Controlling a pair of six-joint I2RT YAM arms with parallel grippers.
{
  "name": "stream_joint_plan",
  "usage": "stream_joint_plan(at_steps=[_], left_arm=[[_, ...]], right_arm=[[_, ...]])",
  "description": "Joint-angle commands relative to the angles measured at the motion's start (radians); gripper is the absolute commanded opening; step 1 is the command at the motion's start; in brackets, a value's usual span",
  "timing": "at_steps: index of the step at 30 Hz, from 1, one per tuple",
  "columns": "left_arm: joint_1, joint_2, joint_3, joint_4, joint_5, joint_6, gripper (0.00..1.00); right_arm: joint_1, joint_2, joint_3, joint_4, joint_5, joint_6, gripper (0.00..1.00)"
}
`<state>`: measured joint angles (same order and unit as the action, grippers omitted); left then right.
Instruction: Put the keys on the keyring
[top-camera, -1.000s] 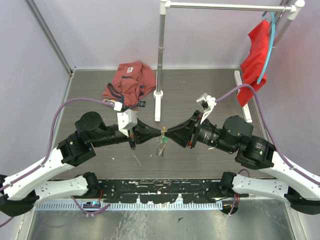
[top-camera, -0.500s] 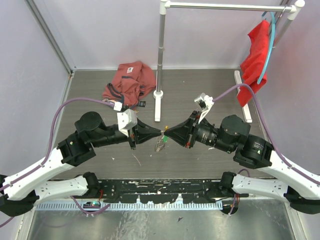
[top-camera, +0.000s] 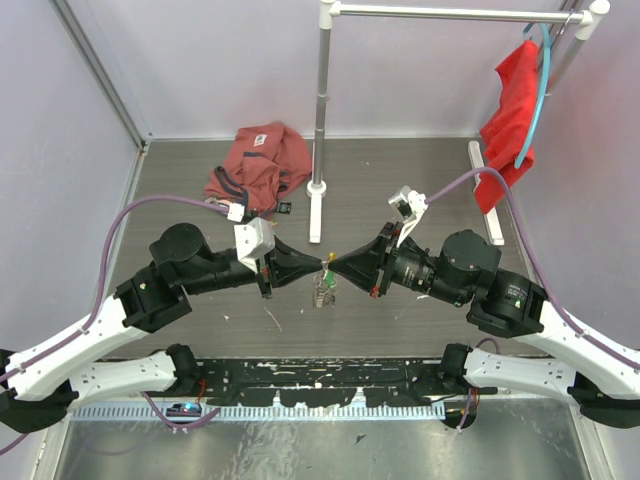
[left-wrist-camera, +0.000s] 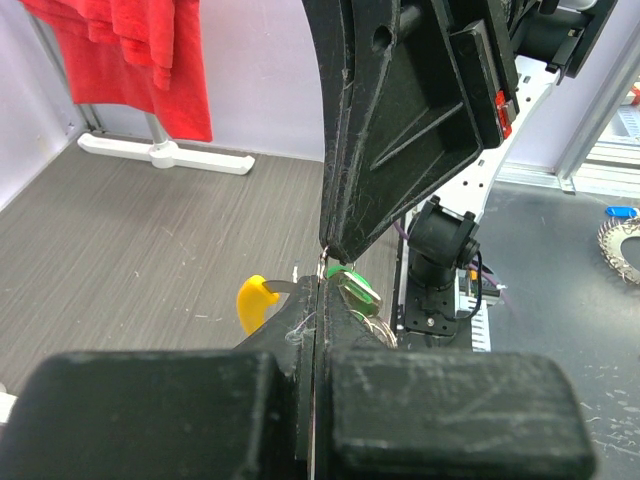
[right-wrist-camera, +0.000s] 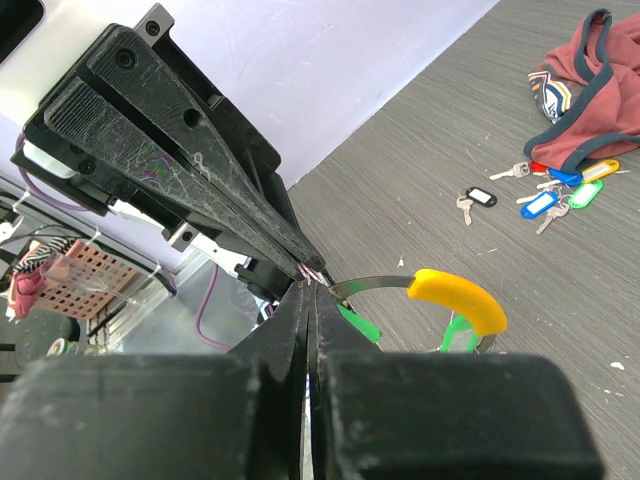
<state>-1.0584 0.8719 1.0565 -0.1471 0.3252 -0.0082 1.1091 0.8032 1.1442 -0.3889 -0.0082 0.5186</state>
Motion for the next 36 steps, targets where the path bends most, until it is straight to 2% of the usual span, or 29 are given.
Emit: stream_joint_plan(at_steps=[1, 36], left_arm=[[-0.004, -0.025, -0.007, 0.047, -0.011, 0.006, 0.00], [-0.004, -0.021, -0.006, 0.061, -0.013, 0.005, 0.00]], right_arm=[[0.003, -0.013, 0.025, 0.013, 0.018, -0.009, 0.01], [0.003, -0.018, 0.010, -0.034, 0.050, -0.018, 0.01]])
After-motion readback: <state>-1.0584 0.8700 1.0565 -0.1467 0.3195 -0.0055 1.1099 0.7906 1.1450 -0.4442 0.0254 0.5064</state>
